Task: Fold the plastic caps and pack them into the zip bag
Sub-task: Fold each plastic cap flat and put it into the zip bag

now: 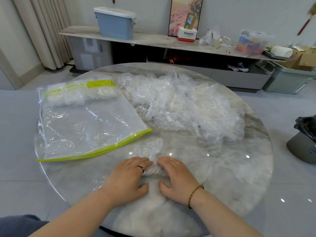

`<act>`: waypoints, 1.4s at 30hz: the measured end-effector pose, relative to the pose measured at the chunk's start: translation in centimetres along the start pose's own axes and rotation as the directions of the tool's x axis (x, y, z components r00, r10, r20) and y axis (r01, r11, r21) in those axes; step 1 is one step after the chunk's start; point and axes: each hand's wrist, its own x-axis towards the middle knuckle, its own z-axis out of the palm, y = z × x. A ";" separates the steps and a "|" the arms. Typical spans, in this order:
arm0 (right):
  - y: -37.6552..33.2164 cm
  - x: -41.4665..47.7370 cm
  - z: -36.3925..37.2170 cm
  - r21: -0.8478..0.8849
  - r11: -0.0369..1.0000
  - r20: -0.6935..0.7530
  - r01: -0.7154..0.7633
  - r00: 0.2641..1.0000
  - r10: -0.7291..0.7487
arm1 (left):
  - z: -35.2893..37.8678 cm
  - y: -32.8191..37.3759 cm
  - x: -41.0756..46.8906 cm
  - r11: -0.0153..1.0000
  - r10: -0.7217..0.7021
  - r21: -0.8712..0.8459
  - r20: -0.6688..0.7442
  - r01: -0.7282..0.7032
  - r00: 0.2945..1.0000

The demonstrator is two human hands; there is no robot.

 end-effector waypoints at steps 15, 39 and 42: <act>-0.9 1.3 -0.6 0.508 0.801 -0.139 -0.318 0.887 0.440 | -0.3 0.0 1.3 0.626 -0.566 -0.646 0.008 0.437 0.824; -2.7 3.5 -0.9 0.051 0.859 -0.098 -0.509 0.854 0.511 | 1.1 0.2 -0.4 0.929 -0.315 0.254 0.153 0.271 0.937; -1.9 3.1 -1.2 0.127 0.830 -0.076 -0.544 0.829 0.555 | 0.3 -0.3 0.7 0.944 -0.316 0.111 0.026 0.311 0.949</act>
